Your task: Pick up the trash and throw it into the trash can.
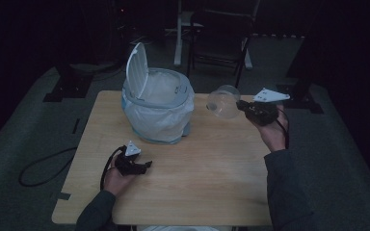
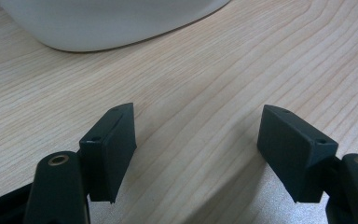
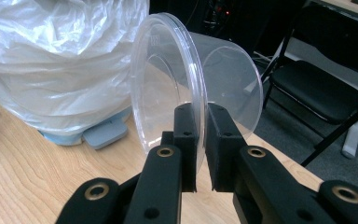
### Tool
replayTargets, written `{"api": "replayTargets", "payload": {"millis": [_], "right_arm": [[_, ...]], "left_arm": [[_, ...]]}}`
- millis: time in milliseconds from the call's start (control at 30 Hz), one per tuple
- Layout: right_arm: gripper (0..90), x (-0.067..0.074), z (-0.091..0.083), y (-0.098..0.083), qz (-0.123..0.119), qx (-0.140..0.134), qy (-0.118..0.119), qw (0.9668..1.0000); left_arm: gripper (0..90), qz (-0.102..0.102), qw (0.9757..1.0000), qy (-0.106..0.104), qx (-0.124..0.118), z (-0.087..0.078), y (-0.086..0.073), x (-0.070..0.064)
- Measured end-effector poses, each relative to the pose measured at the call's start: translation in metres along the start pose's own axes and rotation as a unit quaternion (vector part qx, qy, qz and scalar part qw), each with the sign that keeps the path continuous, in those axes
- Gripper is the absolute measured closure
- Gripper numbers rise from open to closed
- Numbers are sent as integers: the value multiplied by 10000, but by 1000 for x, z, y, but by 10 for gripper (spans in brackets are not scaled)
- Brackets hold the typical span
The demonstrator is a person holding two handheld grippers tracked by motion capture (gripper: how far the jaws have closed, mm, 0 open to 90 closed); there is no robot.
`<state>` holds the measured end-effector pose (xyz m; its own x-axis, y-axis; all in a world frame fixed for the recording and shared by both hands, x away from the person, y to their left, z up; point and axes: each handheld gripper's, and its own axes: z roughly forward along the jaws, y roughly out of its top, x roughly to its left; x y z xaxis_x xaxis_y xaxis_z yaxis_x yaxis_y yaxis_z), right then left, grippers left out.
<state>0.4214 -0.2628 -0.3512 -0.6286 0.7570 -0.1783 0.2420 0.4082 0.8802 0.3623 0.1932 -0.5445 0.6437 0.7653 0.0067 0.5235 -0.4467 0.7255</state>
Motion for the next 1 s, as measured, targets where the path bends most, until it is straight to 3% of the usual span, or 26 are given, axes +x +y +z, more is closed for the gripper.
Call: {"api": "replayTargets", "payload": {"millis": [1000], "right_arm": [[833, 2, -14, 27, -218, -132, -2, 9997]], "left_arm": [[288, -6, 10000, -6, 12, 0, 0, 0]]}}
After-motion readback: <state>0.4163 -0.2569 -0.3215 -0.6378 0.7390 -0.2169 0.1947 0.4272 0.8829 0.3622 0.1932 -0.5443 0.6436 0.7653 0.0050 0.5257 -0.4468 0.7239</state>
